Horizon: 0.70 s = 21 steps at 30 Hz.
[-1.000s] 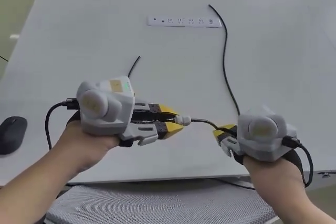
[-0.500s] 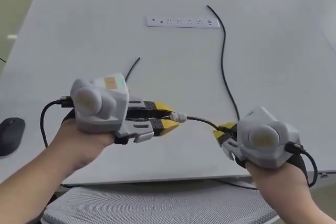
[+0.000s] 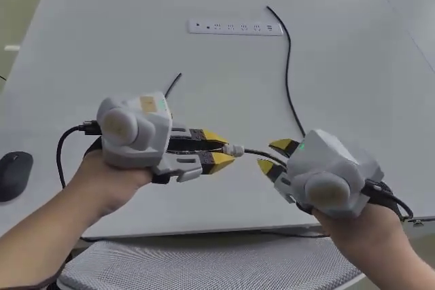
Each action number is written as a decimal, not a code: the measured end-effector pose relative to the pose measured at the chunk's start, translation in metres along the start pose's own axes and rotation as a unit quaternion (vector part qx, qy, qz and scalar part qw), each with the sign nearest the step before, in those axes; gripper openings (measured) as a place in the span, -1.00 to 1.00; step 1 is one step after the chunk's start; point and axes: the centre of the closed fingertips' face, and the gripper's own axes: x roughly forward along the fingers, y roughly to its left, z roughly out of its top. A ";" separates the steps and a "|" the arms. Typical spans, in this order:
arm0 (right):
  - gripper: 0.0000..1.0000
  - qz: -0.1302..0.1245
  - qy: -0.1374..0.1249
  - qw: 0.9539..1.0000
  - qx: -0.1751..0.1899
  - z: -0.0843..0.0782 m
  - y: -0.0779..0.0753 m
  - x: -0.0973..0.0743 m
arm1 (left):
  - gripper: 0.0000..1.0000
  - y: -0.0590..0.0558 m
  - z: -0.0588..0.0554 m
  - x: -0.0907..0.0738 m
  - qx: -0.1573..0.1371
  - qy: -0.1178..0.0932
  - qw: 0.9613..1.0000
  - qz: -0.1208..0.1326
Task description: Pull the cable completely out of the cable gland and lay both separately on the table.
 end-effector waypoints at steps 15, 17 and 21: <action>-0.92 0.015 0.001 0.998 -0.067 0.012 0.013 0.013 | -0.70 0.000 -0.004 0.003 0.007 0.009 1.000 -0.006; -0.94 0.014 0.004 0.997 -0.082 0.013 0.014 0.014 | -0.70 0.001 -0.005 0.003 0.006 0.011 1.000 -0.005; -0.97 0.015 0.004 0.997 -0.075 0.012 0.013 0.015 | -0.70 0.003 -0.006 0.003 0.007 0.014 1.000 -0.005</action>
